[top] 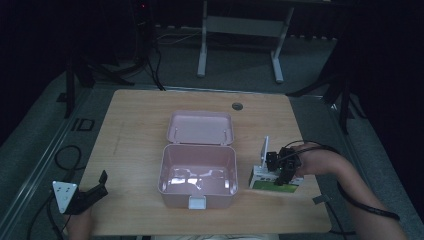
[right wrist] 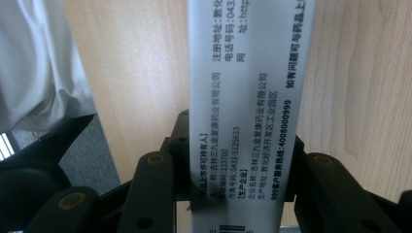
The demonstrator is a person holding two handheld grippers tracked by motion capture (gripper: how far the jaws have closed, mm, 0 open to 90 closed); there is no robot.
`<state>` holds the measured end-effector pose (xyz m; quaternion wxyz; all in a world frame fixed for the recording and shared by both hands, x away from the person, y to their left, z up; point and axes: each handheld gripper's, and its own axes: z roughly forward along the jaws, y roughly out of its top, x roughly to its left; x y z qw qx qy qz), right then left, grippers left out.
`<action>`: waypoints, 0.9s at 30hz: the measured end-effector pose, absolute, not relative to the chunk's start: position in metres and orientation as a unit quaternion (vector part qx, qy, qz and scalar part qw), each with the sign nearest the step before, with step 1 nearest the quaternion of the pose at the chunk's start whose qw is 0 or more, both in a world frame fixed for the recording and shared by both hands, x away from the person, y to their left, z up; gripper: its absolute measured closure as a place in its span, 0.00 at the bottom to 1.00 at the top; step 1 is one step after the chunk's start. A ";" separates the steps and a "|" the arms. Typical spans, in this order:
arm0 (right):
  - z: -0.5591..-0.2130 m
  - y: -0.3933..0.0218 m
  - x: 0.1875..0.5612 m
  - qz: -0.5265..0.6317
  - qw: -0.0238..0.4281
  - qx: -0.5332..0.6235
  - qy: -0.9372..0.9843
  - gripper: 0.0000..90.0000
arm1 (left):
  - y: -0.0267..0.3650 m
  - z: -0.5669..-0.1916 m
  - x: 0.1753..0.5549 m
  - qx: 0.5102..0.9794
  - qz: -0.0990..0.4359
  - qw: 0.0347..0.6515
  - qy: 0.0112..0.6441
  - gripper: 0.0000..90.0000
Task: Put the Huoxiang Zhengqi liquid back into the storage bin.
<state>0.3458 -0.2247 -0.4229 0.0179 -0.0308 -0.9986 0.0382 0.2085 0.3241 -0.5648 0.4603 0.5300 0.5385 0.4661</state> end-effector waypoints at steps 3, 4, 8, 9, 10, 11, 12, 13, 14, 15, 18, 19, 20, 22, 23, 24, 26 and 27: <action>-0.415 -0.223 0.341 0.035 0.016 -0.028 -0.999 0.70 | 0.324 -0.565 0.208 0.530 0.466 0.460 0.539 0.00; -0.413 -0.223 0.341 0.033 0.016 -0.030 -0.999 0.70 | 0.324 -0.565 0.208 0.529 0.466 0.460 0.539 0.00; -0.400 -0.222 0.341 0.022 0.010 -0.034 -0.999 0.70 | 0.324 -0.565 0.208 0.529 0.467 0.461 0.539 0.00; -0.397 -0.221 0.341 0.023 0.007 -0.035 -0.999 0.70 | 0.324 -0.565 0.208 0.529 0.466 0.461 0.539 0.01; -0.394 -0.221 0.341 0.023 0.004 -0.036 -0.999 0.70 | 0.324 -0.565 0.208 0.529 0.466 0.461 0.539 0.00; -0.391 -0.220 0.341 0.025 0.001 -0.037 -0.999 0.70 | 0.324 -0.565 0.208 0.529 0.466 0.462 0.539 0.00; -0.387 -0.220 0.341 0.027 0.000 -0.038 -0.999 0.70 | 0.324 -0.565 0.208 0.529 0.466 0.461 0.539 0.00; -0.387 -0.220 0.341 0.027 0.000 -0.038 -0.999 0.70 | 0.324 -0.565 0.208 0.529 0.466 0.461 0.539 0.00; -0.380 -0.218 0.340 0.028 -0.004 -0.036 -0.999 0.70 | 0.324 -0.565 0.208 0.529 0.466 0.461 0.539 0.01; -0.377 -0.216 0.340 0.028 -0.004 -0.033 -0.999 0.70 | 0.324 -0.565 0.208 0.529 0.466 0.461 0.539 0.00; -0.365 -0.213 0.339 0.024 -0.007 -0.031 -0.999 0.70 | 0.324 -0.565 0.208 0.528 0.466 0.462 0.539 0.00; -0.361 -0.211 0.339 0.025 -0.008 -0.031 -0.999 0.70 | 0.324 -0.565 0.208 0.529 0.466 0.462 0.539 0.00; -0.358 -0.209 0.338 0.025 -0.011 -0.029 -0.999 0.70 | 0.324 -0.565 0.208 0.529 0.466 0.462 0.539 0.00; -0.351 -0.206 0.337 0.023 -0.015 -0.027 -0.999 0.70 | 0.324 -0.565 0.208 0.529 0.466 0.461 0.539 0.01; -0.347 -0.204 0.336 0.021 -0.017 -0.025 -0.999 0.70 | 0.324 -0.565 0.208 0.529 0.466 0.462 0.539 0.00; -0.344 -0.203 0.337 0.020 -0.017 -0.025 -0.999 0.70 | 0.324 -0.565 0.208 0.529 0.466 0.462 0.539 0.00; -0.339 -0.200 0.336 0.018 -0.022 -0.024 -0.999 0.70 | 0.324 -0.565 0.208 0.529 0.466 0.462 0.539 0.00; -0.337 -0.198 0.336 0.017 -0.026 -0.023 -0.999 0.70 | 0.324 -0.565 0.208 0.528 0.466 0.462 0.539 0.00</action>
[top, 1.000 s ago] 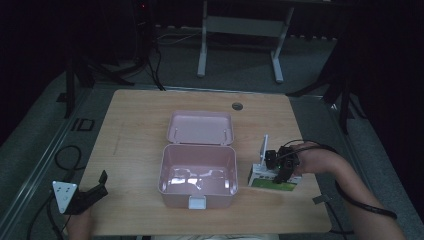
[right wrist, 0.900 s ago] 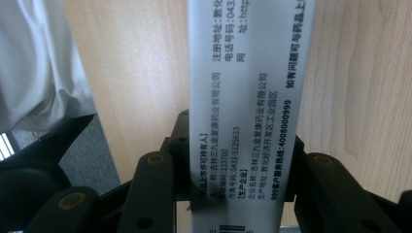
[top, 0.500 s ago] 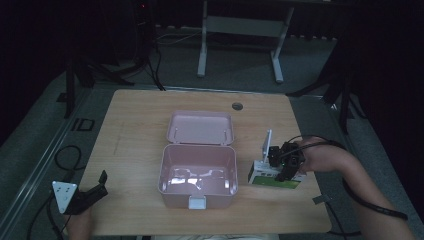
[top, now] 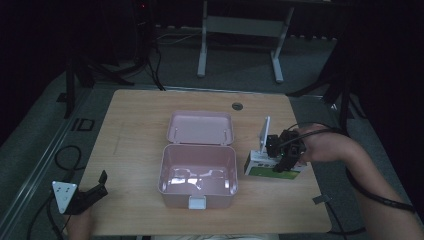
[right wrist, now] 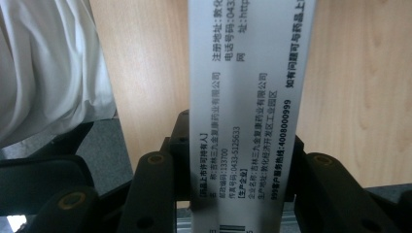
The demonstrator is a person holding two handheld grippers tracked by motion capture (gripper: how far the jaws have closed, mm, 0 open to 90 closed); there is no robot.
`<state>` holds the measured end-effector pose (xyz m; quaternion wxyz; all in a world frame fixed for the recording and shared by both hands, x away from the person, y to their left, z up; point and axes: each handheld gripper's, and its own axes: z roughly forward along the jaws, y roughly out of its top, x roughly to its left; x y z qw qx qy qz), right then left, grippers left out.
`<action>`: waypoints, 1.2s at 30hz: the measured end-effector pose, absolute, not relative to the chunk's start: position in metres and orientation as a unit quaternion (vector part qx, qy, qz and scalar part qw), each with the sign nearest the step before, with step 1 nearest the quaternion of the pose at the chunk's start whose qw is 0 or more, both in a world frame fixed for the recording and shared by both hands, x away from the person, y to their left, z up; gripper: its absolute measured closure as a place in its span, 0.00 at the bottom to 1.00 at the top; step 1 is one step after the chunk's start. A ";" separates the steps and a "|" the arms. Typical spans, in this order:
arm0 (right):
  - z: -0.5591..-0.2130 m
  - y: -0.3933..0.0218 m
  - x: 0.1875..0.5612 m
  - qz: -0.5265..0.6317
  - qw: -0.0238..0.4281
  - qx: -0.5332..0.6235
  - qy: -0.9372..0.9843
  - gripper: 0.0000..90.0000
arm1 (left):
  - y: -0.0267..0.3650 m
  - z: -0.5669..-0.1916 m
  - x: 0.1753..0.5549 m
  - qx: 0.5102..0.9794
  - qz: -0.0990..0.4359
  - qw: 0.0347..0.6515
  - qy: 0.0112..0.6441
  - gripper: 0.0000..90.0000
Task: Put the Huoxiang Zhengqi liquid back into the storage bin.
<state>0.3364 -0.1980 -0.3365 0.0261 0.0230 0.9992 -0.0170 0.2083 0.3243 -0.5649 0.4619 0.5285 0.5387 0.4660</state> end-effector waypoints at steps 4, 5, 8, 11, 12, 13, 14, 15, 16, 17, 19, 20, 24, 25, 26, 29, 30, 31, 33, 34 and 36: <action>-0.329 -0.191 0.336 -0.009 0.030 0.020 0.999 0.70 | 0.324 -0.565 0.208 0.529 0.466 0.462 0.539 0.00; -0.327 -0.189 0.336 -0.009 0.030 0.020 0.999 0.70 | 0.324 -0.565 0.208 0.529 0.466 0.461 0.539 0.01; -0.324 -0.182 0.336 -0.011 0.040 0.021 0.999 0.70 | 0.324 -0.565 0.208 0.529 0.465 0.462 0.539 0.00; -0.323 -0.174 0.339 -0.010 0.040 0.019 0.999 0.70 | 0.324 -0.565 0.208 0.529 0.465 0.461 0.539 0.01; -0.322 -0.171 0.340 -0.010 0.037 0.017 0.999 0.70 | 0.324 -0.565 0.208 0.529 0.465 0.462 0.539 0.00; -0.322 -0.168 0.340 -0.010 0.034 0.016 0.999 0.70 | 0.324 -0.565 0.208 0.529 0.465 0.462 0.539 0.01; -0.321 -0.164 0.341 -0.010 0.031 0.015 0.999 0.70 | 0.325 -0.565 0.208 0.529 0.465 0.462 0.539 0.00; -0.321 -0.161 0.341 -0.009 0.029 0.012 0.999 0.70 | 0.325 -0.565 0.208 0.529 0.465 0.462 0.539 0.00; -0.320 -0.157 0.342 -0.008 0.027 0.010 1.000 0.70 | 0.325 -0.565 0.208 0.529 0.465 0.463 0.538 0.01; -0.319 -0.154 0.342 -0.008 0.026 0.009 1.000 0.70 | 0.325 -0.565 0.208 0.530 0.464 0.463 0.538 0.00; -0.319 -0.146 0.343 -0.007 0.023 0.006 1.000 0.70 | 0.325 -0.565 0.208 0.529 0.465 0.463 0.538 0.01; -0.318 -0.143 0.342 -0.008 0.019 0.006 1.000 0.70 | 0.325 -0.565 0.208 0.529 0.464 0.464 0.538 0.00; -0.319 -0.128 0.343 -0.012 0.017 -0.002 1.000 0.70 | 0.325 -0.565 0.208 0.529 0.464 0.464 0.538 0.00; -0.319 -0.124 0.343 -0.012 0.016 -0.004 1.000 0.70 | 0.325 -0.565 0.208 0.529 0.464 0.464 0.538 0.00; -0.319 -0.121 0.343 -0.012 0.015 -0.006 1.000 0.70 | 0.325 -0.565 0.208 0.529 0.464 0.464 0.538 0.00; -0.318 -0.110 0.342 -0.014 0.015 -0.009 1.000 0.70 | 0.325 -0.565 0.208 0.529 0.464 0.465 0.538 0.00; -0.317 -0.107 0.341 -0.014 0.016 -0.014 1.000 0.70 | 0.325 -0.565 0.208 0.529 0.464 0.464 0.538 0.00; -0.317 -0.103 0.341 -0.013 0.016 -0.013 1.000 0.70 | 0.325 -0.565 0.208 0.529 0.464 0.465 0.538 0.01; -0.315 -0.096 0.340 -0.013 0.015 -0.016 1.000 0.70 | 0.325 -0.565 0.208 0.529 0.464 0.465 0.537 0.00; -0.315 -0.096 0.340 -0.013 0.015 -0.016 1.000 0.70 | 0.325 -0.565 0.208 0.529 0.464 0.465 0.537 0.00; -0.314 -0.088 0.339 -0.015 0.016 -0.020 1.000 0.70 | 0.325 -0.565 0.208 0.529 0.464 0.466 0.537 0.00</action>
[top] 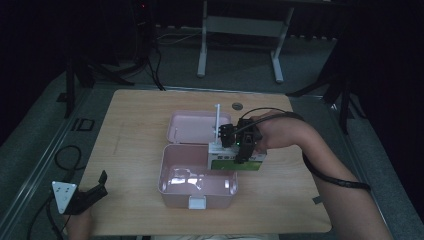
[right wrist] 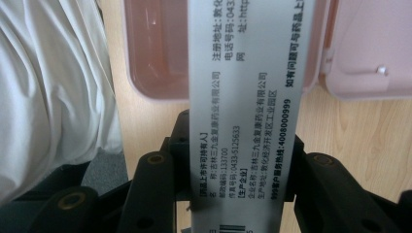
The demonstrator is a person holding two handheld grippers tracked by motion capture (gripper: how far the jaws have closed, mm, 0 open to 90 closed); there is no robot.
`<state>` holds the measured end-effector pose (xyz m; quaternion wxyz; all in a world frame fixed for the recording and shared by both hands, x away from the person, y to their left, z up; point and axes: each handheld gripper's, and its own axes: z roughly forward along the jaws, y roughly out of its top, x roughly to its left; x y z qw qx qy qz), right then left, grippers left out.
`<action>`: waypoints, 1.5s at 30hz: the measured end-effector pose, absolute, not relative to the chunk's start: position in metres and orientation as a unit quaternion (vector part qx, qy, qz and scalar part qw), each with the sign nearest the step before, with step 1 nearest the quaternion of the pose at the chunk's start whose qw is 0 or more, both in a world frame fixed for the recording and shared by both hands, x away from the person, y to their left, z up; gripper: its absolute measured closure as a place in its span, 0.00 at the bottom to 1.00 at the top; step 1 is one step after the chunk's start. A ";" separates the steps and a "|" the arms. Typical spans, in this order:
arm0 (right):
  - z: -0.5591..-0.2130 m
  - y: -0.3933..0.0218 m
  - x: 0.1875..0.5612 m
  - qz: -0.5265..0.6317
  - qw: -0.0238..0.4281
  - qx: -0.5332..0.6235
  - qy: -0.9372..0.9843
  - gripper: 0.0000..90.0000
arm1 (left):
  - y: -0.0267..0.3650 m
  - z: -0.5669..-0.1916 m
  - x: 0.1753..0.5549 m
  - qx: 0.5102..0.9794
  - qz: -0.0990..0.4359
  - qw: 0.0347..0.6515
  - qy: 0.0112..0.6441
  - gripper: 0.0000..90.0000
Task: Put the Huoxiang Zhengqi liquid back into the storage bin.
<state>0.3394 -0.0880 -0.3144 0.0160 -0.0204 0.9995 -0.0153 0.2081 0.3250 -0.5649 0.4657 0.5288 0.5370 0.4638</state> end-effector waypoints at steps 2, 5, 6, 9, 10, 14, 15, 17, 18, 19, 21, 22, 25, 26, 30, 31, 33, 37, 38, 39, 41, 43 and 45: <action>-0.314 -0.081 0.339 -0.017 0.013 -0.025 0.999 0.70 | 0.325 -0.565 0.208 0.529 0.464 0.466 0.537 0.00; -0.314 -0.070 0.335 -0.021 0.013 -0.031 0.999 0.70 | 0.325 -0.565 0.208 0.529 0.464 0.466 0.537 0.00; -0.314 -0.067 0.334 -0.021 0.014 -0.033 0.999 0.70 | 0.325 -0.565 0.208 0.529 0.464 0.466 0.537 0.01; -0.316 -0.056 0.330 -0.023 0.014 -0.044 0.999 0.70 | 0.325 -0.565 0.208 0.529 0.464 0.466 0.537 0.01; -0.316 -0.053 0.329 -0.022 0.014 -0.047 0.999 0.70 | 0.325 -0.565 0.208 0.529 0.463 0.466 0.537 0.00; -0.317 -0.044 0.325 -0.017 0.014 -0.054 0.998 0.70 | 0.325 -0.565 0.208 0.529 0.463 0.467 0.536 0.00; -0.318 -0.042 0.324 -0.018 0.012 -0.053 0.998 0.70 | 0.325 -0.565 0.208 0.529 0.464 0.467 0.536 0.00; -0.320 -0.038 0.323 -0.020 0.013 -0.055 0.998 0.70 | 0.325 -0.565 0.208 0.529 0.463 0.467 0.536 0.00; -0.322 -0.036 0.323 -0.019 0.014 -0.054 0.998 0.70 | 0.325 -0.565 0.208 0.529 0.463 0.467 0.536 0.01; -0.323 -0.035 0.324 -0.016 0.014 -0.054 0.998 0.70 | 0.325 -0.565 0.208 0.529 0.463 0.467 0.536 0.00; -0.326 -0.032 0.325 -0.011 0.011 -0.054 0.998 0.70 | 0.325 -0.565 0.208 0.529 0.464 0.467 0.536 0.00; -0.328 -0.031 0.325 -0.010 0.007 -0.052 0.999 0.70 | 0.325 -0.565 0.208 0.529 0.463 0.467 0.536 0.01; -0.337 -0.028 0.326 -0.013 0.004 -0.052 0.999 0.70 | 0.325 -0.565 0.208 0.530 0.463 0.467 0.535 0.01; -0.340 -0.027 0.326 -0.016 0.003 -0.051 0.999 0.70 | 0.325 -0.565 0.208 0.530 0.463 0.467 0.535 0.00; -0.350 -0.026 0.329 -0.019 0.003 -0.044 0.999 0.70 | 0.325 -0.565 0.208 0.530 0.463 0.468 0.535 0.00; -0.356 -0.026 0.331 -0.019 -0.001 -0.041 0.999 0.70 | 0.325 -0.565 0.208 0.530 0.463 0.467 0.535 0.01; -0.363 -0.026 0.333 -0.013 -0.011 -0.040 0.999 0.70 | 0.325 -0.565 0.208 0.530 0.463 0.467 0.535 0.01; -0.373 -0.026 0.334 -0.004 -0.032 -0.044 0.999 0.70 | 0.325 -0.565 0.208 0.530 0.464 0.467 0.534 0.00; -0.379 -0.025 0.334 -0.009 -0.027 -0.042 0.999 0.70 | 0.325 -0.565 0.208 0.530 0.464 0.467 0.535 0.00; -0.379 -0.025 0.334 -0.009 -0.027 -0.042 0.999 0.70 | 0.325 -0.565 0.208 0.530 0.464 0.467 0.535 0.00; -0.382 -0.025 0.334 -0.011 -0.026 -0.040 0.999 0.70 | 0.325 -0.565 0.208 0.530 0.465 0.468 0.534 0.00; -0.397 -0.023 0.336 -0.012 -0.032 -0.033 0.999 0.70 | 0.325 -0.565 0.208 0.529 0.465 0.469 0.533 0.00; -0.404 -0.024 0.337 -0.006 -0.043 -0.033 0.998 0.70 | 0.325 -0.565 0.208 0.529 0.465 0.469 0.533 0.00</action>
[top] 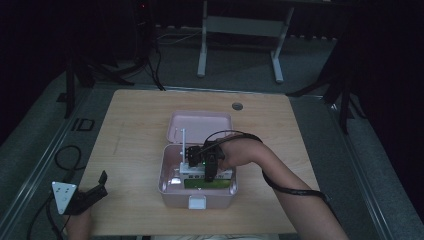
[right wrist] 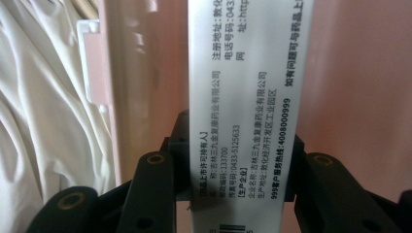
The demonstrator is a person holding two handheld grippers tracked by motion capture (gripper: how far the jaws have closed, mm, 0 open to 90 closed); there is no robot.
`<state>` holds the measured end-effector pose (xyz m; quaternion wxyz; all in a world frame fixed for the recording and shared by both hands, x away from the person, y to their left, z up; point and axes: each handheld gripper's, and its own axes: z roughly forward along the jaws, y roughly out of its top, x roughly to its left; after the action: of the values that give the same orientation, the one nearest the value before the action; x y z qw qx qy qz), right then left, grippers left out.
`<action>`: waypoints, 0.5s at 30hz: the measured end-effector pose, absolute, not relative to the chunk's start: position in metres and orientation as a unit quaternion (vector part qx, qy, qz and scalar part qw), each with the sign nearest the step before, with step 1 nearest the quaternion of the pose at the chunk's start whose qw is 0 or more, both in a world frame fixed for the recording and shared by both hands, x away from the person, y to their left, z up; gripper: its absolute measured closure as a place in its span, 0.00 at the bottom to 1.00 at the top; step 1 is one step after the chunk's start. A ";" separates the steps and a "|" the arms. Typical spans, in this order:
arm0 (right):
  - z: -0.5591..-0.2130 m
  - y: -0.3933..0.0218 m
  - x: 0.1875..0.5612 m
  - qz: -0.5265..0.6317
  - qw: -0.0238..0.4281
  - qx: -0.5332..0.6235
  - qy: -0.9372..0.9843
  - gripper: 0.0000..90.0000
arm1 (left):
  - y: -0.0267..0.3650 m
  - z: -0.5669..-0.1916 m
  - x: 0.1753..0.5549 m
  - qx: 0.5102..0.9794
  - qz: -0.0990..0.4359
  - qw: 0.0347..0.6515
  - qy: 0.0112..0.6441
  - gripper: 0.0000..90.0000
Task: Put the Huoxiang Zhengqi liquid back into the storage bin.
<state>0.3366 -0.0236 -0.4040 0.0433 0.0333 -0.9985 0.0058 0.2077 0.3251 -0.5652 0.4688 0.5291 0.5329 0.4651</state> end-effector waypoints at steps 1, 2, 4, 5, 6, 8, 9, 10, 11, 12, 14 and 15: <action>-0.407 -0.024 0.337 0.005 0.046 0.032 -0.998 0.70 | 0.325 -0.565 0.208 0.529 0.465 0.469 0.533 0.00; -0.411 -0.024 0.337 0.003 0.048 0.030 -0.998 0.70 | 0.325 -0.565 0.208 0.530 0.464 0.469 0.533 0.00; -0.418 -0.023 0.336 0.007 0.050 0.029 -0.998 0.70 | 0.325 -0.565 0.208 0.529 0.464 0.469 0.533 0.00; -0.422 -0.023 0.335 0.010 0.046 0.029 -0.998 0.70 | 0.325 -0.565 0.208 0.529 0.464 0.469 0.533 0.01; -0.426 -0.023 0.335 0.013 0.042 0.027 -0.999 0.70 | 0.325 -0.565 0.207 0.529 0.464 0.469 0.533 0.00; -0.433 -0.023 0.336 0.017 0.041 0.024 -0.999 0.70 | 0.325 -0.565 0.207 0.529 0.464 0.469 0.533 0.01; -0.437 -0.024 0.336 0.019 0.042 0.023 -0.999 0.70 | 0.325 -0.565 0.207 0.529 0.464 0.469 0.533 0.00; -0.440 -0.024 0.336 0.021 0.042 0.023 -0.999 0.70 | 0.325 -0.565 0.207 0.529 0.464 0.469 0.533 0.00; -0.443 -0.025 0.336 0.022 0.045 0.020 -0.999 0.70 | 0.325 -0.565 0.207 0.530 0.465 0.469 0.533 0.00; -0.445 -0.025 0.336 0.022 0.046 0.021 -0.998 0.70 | 0.325 -0.565 0.207 0.529 0.464 0.469 0.533 0.00; -0.449 -0.026 0.335 0.022 0.048 0.020 -0.998 0.70 | 0.325 -0.565 0.207 0.529 0.464 0.469 0.533 0.01; -0.451 -0.027 0.334 0.023 0.048 0.021 -0.998 0.70 | 0.325 -0.565 0.208 0.529 0.464 0.469 0.533 0.00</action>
<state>0.3342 -0.0266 -0.4506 0.0480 0.0209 -0.9984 0.0235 0.2075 0.3253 -0.5652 0.4694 0.5291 0.5331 0.4643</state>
